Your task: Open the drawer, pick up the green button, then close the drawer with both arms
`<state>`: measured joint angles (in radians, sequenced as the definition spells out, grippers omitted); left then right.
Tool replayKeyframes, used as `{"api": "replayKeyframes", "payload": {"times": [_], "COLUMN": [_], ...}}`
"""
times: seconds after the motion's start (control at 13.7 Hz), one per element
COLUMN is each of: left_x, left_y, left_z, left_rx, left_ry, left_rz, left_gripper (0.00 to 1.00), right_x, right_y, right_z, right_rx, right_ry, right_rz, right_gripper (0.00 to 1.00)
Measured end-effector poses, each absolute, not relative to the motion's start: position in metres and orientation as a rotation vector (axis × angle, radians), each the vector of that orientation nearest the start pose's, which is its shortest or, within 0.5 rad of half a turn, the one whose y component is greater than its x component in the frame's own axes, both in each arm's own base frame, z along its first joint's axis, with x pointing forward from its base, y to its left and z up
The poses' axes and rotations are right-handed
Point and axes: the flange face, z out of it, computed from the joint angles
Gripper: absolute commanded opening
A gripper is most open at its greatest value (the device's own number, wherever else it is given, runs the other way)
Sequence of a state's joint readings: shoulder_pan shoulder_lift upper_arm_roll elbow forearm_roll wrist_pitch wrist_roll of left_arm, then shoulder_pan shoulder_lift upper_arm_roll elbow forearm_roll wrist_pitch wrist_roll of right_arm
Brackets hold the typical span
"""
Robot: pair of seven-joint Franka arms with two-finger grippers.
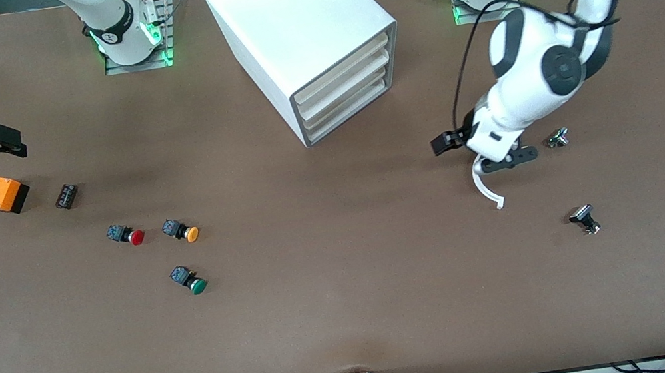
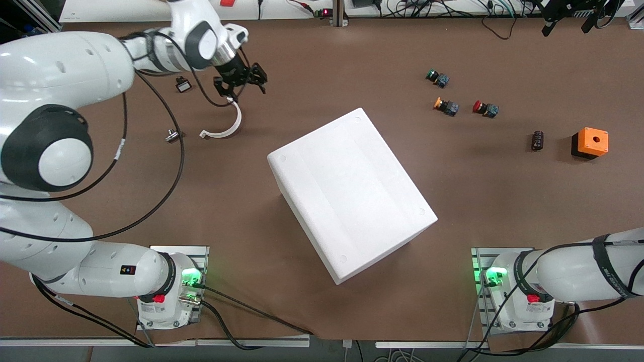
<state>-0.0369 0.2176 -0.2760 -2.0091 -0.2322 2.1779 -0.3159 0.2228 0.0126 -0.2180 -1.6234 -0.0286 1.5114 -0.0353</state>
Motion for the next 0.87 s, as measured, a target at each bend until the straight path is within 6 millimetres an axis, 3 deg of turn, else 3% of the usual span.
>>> {"api": "replayKeyframes", "payload": {"times": [0.22, 0.36, 0.58, 0.66, 0.87], "left_x": [0.560, 0.555, 0.551, 0.551, 0.552], "left_y": [-0.115, -0.078, -0.063, -0.062, -0.056], "left_z": [0.414, 0.467, 0.546, 0.563, 0.574], "left_rx": [-3.266, -3.229, -3.156, -3.149, -3.146], "left_ry": [0.008, 0.048, 0.084, 0.086, 0.069], "left_rz": [0.067, 0.064, 0.047, 0.037, 0.028], "left_gripper": [1.00, 1.00, 1.00, 1.00, 1.00], "right_x": [0.544, 0.543, 0.543, 0.543, 0.543], "right_y": [-0.010, -0.011, -0.013, -0.013, -0.013], "right_z": [0.593, 0.593, 0.594, 0.594, 0.594], "right_rx": [-3.159, -3.158, -3.158, -3.159, -3.161], "right_ry": [-0.035, -0.032, -0.021, 0.003, 0.059], "right_rz": [0.203, 0.204, 0.203, 0.202, 0.201], "right_gripper": [1.00, 1.00, 1.00, 1.00, 1.00]}}
